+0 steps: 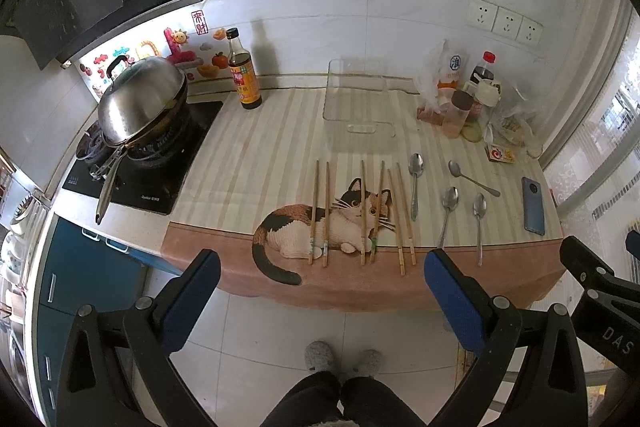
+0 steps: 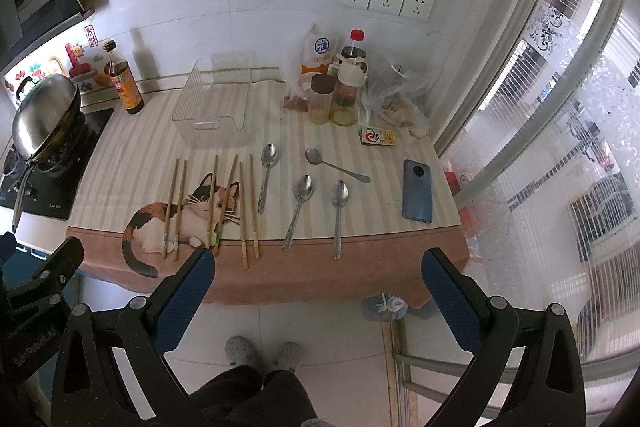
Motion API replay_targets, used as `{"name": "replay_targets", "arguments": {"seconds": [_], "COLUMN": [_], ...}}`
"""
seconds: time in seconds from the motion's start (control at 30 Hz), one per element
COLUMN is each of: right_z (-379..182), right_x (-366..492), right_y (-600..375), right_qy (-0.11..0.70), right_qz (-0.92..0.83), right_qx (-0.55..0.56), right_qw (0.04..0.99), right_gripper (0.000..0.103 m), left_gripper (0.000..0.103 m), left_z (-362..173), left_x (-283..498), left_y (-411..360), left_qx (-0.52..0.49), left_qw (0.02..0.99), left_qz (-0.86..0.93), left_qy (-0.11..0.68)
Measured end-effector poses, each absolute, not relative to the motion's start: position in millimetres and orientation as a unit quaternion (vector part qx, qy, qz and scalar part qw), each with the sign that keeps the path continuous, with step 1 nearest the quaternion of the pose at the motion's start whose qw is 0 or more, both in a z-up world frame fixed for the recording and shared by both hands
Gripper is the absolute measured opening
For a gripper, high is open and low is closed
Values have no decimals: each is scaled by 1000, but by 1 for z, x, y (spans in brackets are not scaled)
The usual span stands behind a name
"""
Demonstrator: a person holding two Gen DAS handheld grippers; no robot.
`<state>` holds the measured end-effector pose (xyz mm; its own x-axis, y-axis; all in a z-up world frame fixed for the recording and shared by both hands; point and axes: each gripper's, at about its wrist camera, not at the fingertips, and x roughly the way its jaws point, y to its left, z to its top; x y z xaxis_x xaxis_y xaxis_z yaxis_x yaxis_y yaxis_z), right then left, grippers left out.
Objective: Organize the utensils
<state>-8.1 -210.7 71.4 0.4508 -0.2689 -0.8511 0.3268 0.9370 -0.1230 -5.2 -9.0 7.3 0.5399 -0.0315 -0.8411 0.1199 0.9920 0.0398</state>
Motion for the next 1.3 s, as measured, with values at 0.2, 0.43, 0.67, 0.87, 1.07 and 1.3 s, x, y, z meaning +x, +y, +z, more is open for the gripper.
{"name": "replay_targets", "arguments": {"seconds": [0.2, 0.43, 0.67, 0.87, 1.07, 1.3], "right_z": [72, 73, 71, 72, 72, 73], "right_x": [-8, -7, -8, -7, -7, -5], "right_y": [-210, -211, -210, -211, -211, -214], "right_qy": [493, 493, 492, 492, 492, 493], "right_qz": [-175, -176, -176, -176, -176, -175], "right_qx": [29, 29, 29, 29, 29, 29], "right_qw": [852, 851, 852, 852, 852, 852], "right_gripper": [103, 103, 103, 103, 103, 103], "left_gripper": [103, 103, 103, 103, 103, 103], "left_z": [12, 13, 12, 12, 12, 13], "left_x": [-2, -2, -3, -3, -4, -4], "left_y": [-8, -6, -6, -7, -8, -9], "left_qx": [47, 48, 48, 48, 48, 48], "left_qw": [878, 879, 880, 879, 880, 879], "left_qz": [-43, -45, -44, -44, -45, -46], "left_qy": [475, 472, 471, 472, 471, 471]}}
